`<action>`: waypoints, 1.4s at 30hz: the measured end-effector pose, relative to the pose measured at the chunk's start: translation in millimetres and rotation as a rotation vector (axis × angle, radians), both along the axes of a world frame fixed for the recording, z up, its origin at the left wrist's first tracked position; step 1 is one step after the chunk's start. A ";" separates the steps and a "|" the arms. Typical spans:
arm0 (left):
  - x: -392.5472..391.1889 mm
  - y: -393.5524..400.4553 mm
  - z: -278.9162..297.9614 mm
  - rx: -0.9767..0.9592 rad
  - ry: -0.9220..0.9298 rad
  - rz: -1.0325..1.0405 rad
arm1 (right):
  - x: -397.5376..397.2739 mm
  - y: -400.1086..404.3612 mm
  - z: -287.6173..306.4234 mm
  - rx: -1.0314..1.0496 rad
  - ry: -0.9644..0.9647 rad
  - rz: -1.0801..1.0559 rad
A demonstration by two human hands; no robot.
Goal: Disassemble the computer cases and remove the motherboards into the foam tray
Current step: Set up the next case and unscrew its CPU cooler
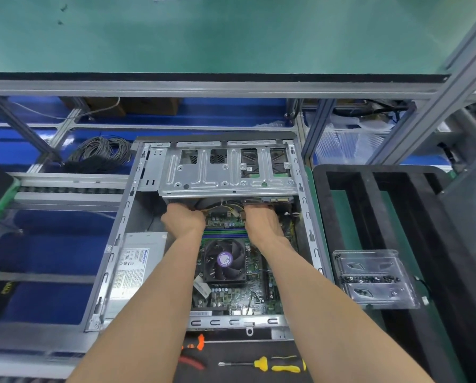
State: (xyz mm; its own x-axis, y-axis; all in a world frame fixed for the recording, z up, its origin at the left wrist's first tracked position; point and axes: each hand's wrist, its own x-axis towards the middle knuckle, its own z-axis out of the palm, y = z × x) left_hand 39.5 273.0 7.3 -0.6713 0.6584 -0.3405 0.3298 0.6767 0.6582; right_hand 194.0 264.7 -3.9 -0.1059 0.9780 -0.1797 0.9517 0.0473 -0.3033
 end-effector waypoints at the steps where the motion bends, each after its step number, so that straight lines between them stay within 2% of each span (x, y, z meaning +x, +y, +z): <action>1: 1.6 -1.7 0.9 -0.025 0.064 -0.044 | -0.1 -0.6 1.4 0.010 0.004 -0.001; 4: 4.4 -4.9 0.6 -0.072 0.184 -0.121 | -1.7 -3.3 1.5 0.029 0.030 -0.009; 10: 10.5 -8.6 5.1 -0.063 0.253 -0.182 | 3.2 1.0 -3.8 -0.023 0.067 -0.128; 14: 10.3 -10.0 10.4 -0.083 0.180 -0.164 | -7.0 0.9 -2.0 0.013 0.050 -0.118; 20: -2.3 -3.5 20.4 0.023 -0.037 -0.089 | -8.9 5.1 1.6 0.025 -0.027 -0.127; 23: -5.5 -1.9 28.6 -0.066 0.096 -0.332 | -13.8 5.0 3.8 0.040 -0.006 -0.120; 28: -4.1 3.4 38.7 -0.359 0.610 -0.929 | -16.7 4.2 5.1 -0.081 0.216 -0.041; 31: -12.9 11.3 44.5 -0.493 0.673 -1.119 | -17.0 5.4 7.0 -0.158 0.320 -0.033; 34: -28.0 16.1 46.4 -0.586 0.654 -1.227 | -20.3 5.3 8.2 -0.223 0.380 -0.019; 36: -38.8 16.8 46.9 -0.593 0.648 -1.226 | -23.5 3.3 10.0 -0.232 0.399 0.013; 42: -53.9 15.6 41.4 -0.480 0.618 -1.187 | -38.4 5.0 14.1 -0.222 0.372 0.102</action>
State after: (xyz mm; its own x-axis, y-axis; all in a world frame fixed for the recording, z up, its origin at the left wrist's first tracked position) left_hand -14.4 288.6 48.7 0.0682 0.8333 -0.5487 0.9961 -0.0875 -0.0090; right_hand 155.6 269.7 10.3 -0.2969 0.9013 -0.3154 0.7699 0.0305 -0.6375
